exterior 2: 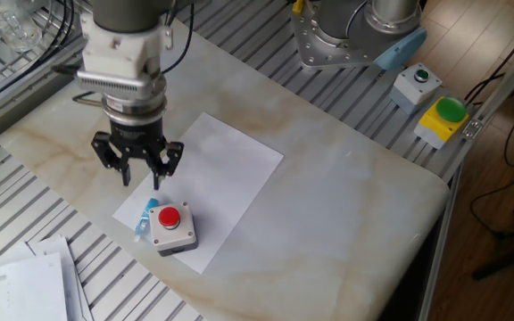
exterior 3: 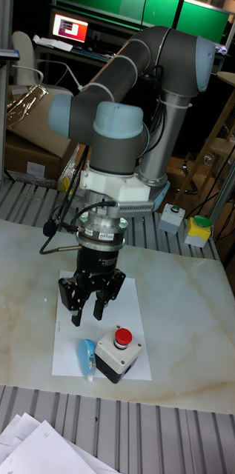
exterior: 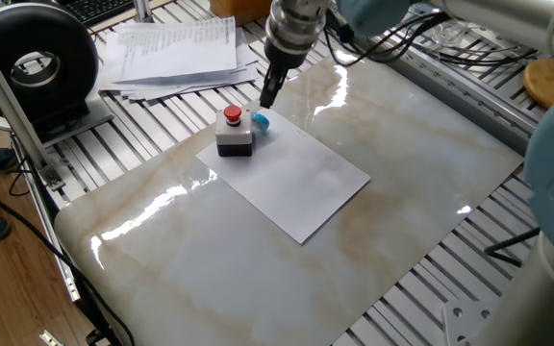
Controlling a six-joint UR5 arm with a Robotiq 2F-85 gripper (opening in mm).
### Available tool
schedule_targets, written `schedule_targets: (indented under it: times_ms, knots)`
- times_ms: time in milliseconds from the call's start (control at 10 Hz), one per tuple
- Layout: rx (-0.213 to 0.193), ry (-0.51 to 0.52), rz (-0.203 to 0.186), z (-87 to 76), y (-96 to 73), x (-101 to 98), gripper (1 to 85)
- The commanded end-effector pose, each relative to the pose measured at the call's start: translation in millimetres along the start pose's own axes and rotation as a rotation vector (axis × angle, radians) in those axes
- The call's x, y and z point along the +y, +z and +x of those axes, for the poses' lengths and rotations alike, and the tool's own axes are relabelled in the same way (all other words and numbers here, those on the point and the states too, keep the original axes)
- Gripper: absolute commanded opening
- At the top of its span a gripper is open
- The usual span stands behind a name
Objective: Use the correction tape on paper
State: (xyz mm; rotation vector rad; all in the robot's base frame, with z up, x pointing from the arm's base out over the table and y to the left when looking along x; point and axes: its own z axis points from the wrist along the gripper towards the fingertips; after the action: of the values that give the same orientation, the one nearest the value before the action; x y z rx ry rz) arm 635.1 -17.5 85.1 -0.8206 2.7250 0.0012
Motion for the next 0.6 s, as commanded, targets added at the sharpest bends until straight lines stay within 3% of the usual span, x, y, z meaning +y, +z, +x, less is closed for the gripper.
schedule_targets:
  times_ms: [0, 500]
  knots:
    - [-0.045, -0.003, -0.001, -4.9, 20.4, 2.2, 48.3]
    - [-0.064, -0.013, 0.005, -6.6, 38.1, 6.1, 48.7]
